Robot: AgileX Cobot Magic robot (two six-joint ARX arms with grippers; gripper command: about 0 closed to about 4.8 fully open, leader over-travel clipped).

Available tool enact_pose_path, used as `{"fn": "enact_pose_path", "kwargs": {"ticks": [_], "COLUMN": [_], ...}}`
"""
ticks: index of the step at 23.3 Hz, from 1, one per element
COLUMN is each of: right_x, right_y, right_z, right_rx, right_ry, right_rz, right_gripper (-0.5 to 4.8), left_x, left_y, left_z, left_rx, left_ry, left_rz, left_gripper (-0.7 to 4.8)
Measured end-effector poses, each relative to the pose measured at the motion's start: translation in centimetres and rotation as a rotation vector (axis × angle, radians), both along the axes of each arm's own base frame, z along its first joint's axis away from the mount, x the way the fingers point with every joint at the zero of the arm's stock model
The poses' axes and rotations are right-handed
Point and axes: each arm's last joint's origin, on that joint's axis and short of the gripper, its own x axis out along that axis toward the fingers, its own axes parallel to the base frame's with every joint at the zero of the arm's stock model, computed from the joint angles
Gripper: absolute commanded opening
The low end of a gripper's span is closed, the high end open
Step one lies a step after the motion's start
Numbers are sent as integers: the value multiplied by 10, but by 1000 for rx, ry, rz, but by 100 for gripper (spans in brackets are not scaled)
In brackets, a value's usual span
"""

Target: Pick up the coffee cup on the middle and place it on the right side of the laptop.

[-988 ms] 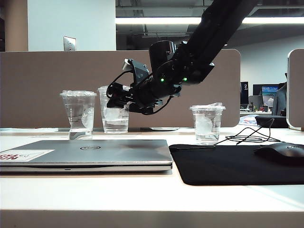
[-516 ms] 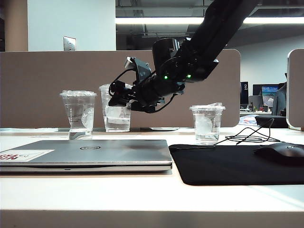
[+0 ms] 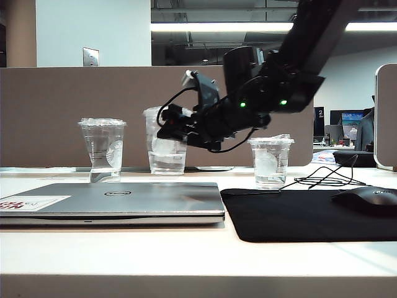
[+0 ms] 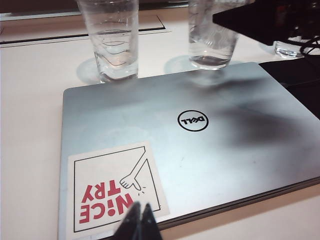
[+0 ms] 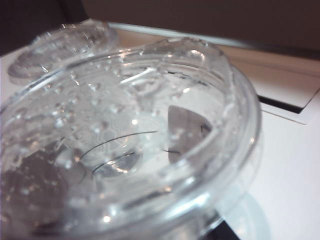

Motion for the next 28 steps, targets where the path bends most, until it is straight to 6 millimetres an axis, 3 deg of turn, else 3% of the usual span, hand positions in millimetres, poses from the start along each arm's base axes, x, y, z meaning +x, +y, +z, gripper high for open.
{"fn": "enact_pose_path", "kwargs": {"ticks": [13, 19, 28], "right_x": [-39, -69, -89], "right_y": [-25, -41, -54], "right_z": [-11, -18, -18], "right_rx": [-12, -18, -16], "right_ry": [47, 46, 55], "right_rz": [-12, -37, -48], "right_gripper": [322, 322, 323], "left_x": [0, 0, 0], "left_y": [0, 0, 0], "left_z": [0, 0, 0], "left_rx": [0, 0, 0], "left_ry": [0, 0, 0], "left_rz": [0, 0, 0], "left_gripper": [-5, -5, -5]}}
